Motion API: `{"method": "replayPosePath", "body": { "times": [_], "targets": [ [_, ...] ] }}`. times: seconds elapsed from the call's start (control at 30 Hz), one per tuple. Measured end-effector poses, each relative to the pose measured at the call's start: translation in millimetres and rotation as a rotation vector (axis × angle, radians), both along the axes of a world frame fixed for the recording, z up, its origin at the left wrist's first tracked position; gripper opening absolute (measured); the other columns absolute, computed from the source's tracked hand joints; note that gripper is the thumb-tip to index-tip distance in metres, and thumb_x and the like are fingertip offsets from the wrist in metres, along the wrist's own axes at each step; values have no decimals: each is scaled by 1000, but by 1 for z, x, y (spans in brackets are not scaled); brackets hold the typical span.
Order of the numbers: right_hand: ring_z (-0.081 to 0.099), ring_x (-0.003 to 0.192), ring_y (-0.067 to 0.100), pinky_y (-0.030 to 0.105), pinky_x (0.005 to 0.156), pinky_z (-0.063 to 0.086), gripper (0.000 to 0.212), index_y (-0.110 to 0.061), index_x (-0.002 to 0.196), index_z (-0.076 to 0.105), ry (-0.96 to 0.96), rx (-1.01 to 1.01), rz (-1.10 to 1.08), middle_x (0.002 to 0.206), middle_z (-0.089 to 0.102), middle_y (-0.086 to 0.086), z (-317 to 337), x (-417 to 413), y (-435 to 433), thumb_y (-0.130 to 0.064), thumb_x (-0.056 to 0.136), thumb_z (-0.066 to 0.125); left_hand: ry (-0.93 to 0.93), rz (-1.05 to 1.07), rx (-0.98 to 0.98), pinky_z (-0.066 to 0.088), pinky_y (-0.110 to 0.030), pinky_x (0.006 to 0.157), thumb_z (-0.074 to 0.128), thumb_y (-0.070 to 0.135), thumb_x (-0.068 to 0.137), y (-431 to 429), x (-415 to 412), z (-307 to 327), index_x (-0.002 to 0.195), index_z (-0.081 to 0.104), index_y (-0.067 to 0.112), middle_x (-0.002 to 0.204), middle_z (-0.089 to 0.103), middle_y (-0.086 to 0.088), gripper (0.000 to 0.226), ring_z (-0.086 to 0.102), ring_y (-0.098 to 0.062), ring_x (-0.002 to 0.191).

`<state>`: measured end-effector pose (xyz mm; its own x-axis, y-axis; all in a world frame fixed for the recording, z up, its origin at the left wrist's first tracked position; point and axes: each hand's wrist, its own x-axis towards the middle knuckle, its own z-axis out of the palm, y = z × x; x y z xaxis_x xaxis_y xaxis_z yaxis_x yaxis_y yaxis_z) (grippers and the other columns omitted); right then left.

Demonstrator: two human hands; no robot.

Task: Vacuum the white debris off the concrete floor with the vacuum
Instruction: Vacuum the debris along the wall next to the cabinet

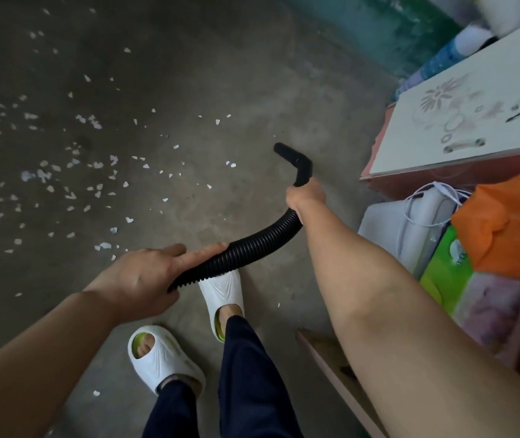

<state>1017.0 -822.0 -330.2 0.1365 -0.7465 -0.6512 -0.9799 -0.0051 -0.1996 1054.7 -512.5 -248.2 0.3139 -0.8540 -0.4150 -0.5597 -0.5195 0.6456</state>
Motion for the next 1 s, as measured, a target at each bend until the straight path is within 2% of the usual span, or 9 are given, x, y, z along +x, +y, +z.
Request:
{"method": "replayPosePath", "body": {
  "times": [0.1,0.23,0.3,0.43,0.53,0.6,0.7,0.9,1.0],
  "targets": [
    [63,103,30,32,75,47,50,-16,138,44,1,-23,51,122,61,8,-4,27,-17,-21,89,57,20,54,-25,50,-34,70,53,13,74,-15,11,-7,126,-22,72,96,51,10,108,60,-21,79],
    [63,103,28,31,76,47,51,-16,137,46,31,-26,102,120,61,7,-7,52,-30,-19,88,57,29,94,-47,50,-35,71,53,13,73,-29,21,-15,125,-22,73,97,53,11,109,60,-22,81],
    [63,104,29,32,78,49,51,-15,137,45,69,-14,134,122,61,8,-4,53,-30,-18,88,57,33,95,-37,49,-33,71,53,13,73,-30,22,-14,126,-21,73,98,53,12,109,60,-20,82],
    [63,102,29,29,71,43,46,-13,133,51,132,36,254,120,62,10,6,39,-16,-18,88,55,87,76,-7,46,-26,68,54,13,73,-19,19,-2,127,-19,73,95,52,14,108,58,-14,77],
    [62,97,27,28,70,41,43,-13,131,53,143,70,294,118,63,9,12,29,-2,-19,88,57,107,60,19,47,-26,68,52,15,73,-6,15,8,129,-18,72,94,51,14,106,58,-14,77],
    [61,101,28,27,73,40,42,-14,129,53,136,85,337,120,63,10,15,25,11,-22,88,57,98,59,43,47,-27,67,52,16,72,5,12,14,130,-17,72,93,51,14,106,59,-14,75],
    [61,106,30,30,79,45,42,-16,130,50,91,114,352,120,61,9,16,23,29,-25,90,58,91,66,85,49,-29,65,55,16,72,24,7,18,131,-15,71,91,51,14,106,58,-13,73],
    [61,107,29,30,73,42,45,-17,133,45,143,96,359,121,60,8,15,41,46,-20,89,56,56,113,88,48,-26,65,57,18,74,43,3,22,132,-17,69,95,54,14,107,61,-15,75],
    [61,108,31,32,77,47,53,-16,138,41,137,46,295,125,59,9,17,49,38,-17,87,56,69,146,76,46,-26,64,56,15,71,36,7,21,131,-16,70,96,53,14,108,60,-15,75]
  ]
}}
